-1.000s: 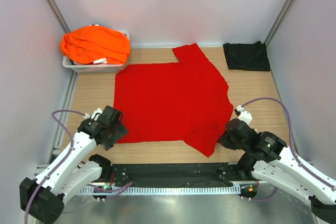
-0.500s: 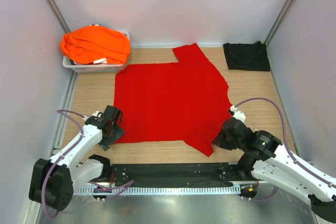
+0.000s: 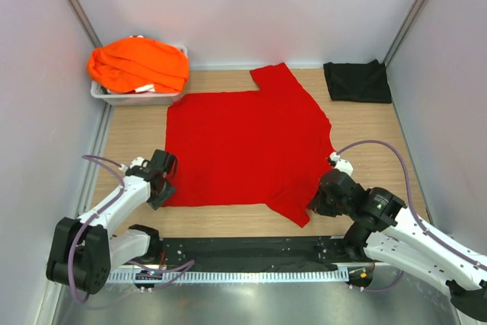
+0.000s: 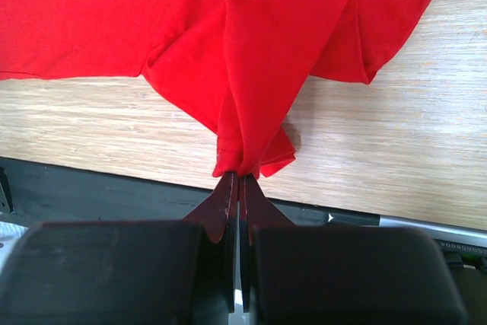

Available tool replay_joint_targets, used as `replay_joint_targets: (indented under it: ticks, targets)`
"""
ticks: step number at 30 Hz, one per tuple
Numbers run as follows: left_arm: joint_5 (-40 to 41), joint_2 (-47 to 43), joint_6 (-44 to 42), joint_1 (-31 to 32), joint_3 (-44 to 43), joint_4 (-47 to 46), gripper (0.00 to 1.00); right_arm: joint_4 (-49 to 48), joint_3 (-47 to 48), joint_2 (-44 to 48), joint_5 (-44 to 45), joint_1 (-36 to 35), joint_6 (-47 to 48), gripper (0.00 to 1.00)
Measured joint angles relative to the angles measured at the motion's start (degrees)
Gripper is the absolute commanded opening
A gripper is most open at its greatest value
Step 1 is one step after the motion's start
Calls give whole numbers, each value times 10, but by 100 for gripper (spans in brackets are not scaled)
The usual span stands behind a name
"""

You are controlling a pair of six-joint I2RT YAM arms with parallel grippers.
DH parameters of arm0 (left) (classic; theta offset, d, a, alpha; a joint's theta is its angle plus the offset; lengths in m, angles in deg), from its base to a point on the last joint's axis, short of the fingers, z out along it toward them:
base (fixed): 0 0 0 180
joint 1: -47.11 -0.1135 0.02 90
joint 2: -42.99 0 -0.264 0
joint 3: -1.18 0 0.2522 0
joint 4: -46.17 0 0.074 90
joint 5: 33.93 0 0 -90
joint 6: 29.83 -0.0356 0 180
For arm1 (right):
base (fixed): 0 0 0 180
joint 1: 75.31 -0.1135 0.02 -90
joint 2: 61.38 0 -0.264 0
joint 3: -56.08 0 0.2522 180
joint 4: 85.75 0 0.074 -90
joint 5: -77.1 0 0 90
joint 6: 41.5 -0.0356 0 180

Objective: Fold and stack the t-shirts
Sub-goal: Fold the tshirt

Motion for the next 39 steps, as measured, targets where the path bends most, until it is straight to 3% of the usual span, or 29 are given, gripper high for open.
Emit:
replay_joint_targets:
  ticks: [3, 6, 16, 26, 39]
  targets:
    - [3, 20, -2, 0, -10, -13, 12, 3, 4, 0, 1, 0, 0, 1]
    - [6, 26, -10, 0, -13, -25, 0, 10, 13, 0, 5, 0, 0, 1]
    - [-24, -32, -43, 0, -45, 18, 0, 44, 75, 10, 58, 0, -13, 1]
    - [-75, 59, -132, -4, -228, 47, 0, 24, 210, -157, 152, 7, 23, 1]
    - [-118, 184, -196, -48, -346, 50, 0, -60, 329, -346, 134, 168, 161, 1]
